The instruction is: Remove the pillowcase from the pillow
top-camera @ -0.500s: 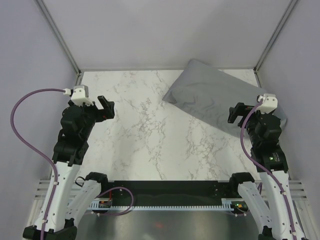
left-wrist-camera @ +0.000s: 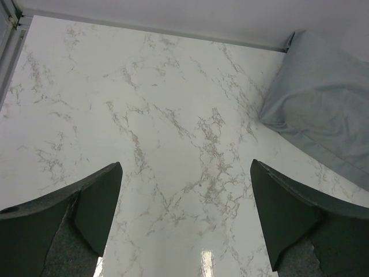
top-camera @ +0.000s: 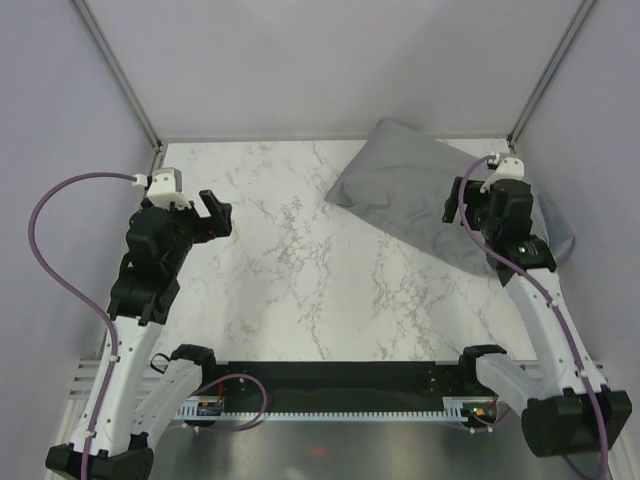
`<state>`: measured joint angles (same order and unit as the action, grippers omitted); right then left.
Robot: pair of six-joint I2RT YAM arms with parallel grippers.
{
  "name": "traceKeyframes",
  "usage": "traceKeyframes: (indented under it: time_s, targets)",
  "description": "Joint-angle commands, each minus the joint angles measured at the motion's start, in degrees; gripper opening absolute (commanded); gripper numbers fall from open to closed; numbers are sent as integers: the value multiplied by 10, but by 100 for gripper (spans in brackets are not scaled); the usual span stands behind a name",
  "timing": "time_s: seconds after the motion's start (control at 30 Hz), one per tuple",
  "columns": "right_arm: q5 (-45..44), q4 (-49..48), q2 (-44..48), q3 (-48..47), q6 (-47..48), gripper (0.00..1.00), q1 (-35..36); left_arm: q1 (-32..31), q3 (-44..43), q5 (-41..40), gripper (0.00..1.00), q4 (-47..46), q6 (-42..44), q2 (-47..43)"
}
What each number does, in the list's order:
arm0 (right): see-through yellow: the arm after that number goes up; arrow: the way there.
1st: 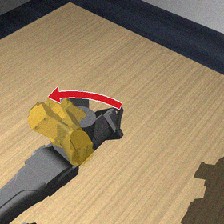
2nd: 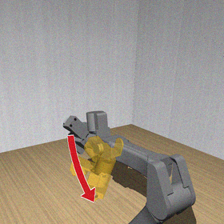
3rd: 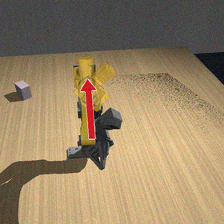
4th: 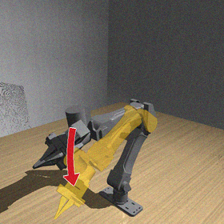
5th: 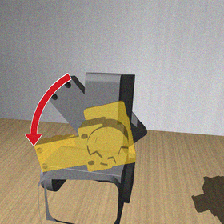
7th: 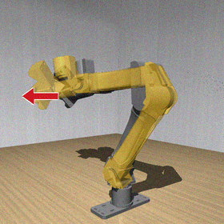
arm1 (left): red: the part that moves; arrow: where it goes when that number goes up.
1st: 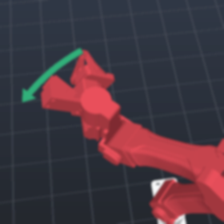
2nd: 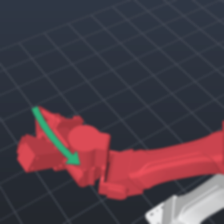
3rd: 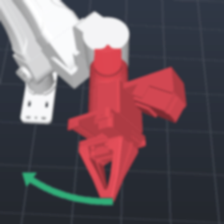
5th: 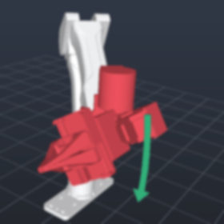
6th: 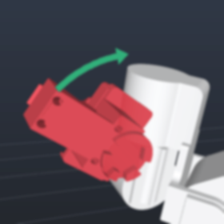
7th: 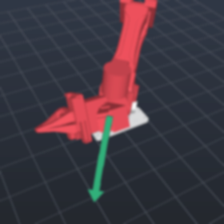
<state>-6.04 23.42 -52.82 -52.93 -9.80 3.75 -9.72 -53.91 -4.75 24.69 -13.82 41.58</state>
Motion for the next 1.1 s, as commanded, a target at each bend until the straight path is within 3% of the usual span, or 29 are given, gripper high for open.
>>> traceKeyframes:
  time_s: [0.0, 0.23, 0.57, 0.63, 0.67, 0.73, 0.77, 0.8, 1.07]
  targets:
    - [7, -46, -80, -55, -5, 98, 0, 2, 2, 16, 100, -24, 4, 5]
    - [19, -84, -319, -151, -10, 96, 1, 4, 1, 30, 100, -22, -3, 12]
    - [-1, -91, -516, -167, -13, 92, 52, 6, 0, 43, 100, -23, -4, 17]
    - [11, -95, -545, -158, -21, 80, 53, 6, 0, 45, 100, -23, -5, 18]
    - [17, -98, -552, -154, -24, 57, 52, 6, 0, 45, 100, -23, -5, 20]
    - [47, -113, -561, -137, -26, 32, 55, 7, 1, 45, 100, -23, -6, 22]
    - [55, -126, -560, -130, -28, 10, 57, 6, 2, 45, 100, -22, -5, 23]
    - [60, -130, -558, -124, -28, 3, 61, 6, 2, 45, 99, -22, -6, 24]
    - [114, -160, -512, -65, -14, 0, 143, 7, 3, 45, 98, -23, -5, 38]
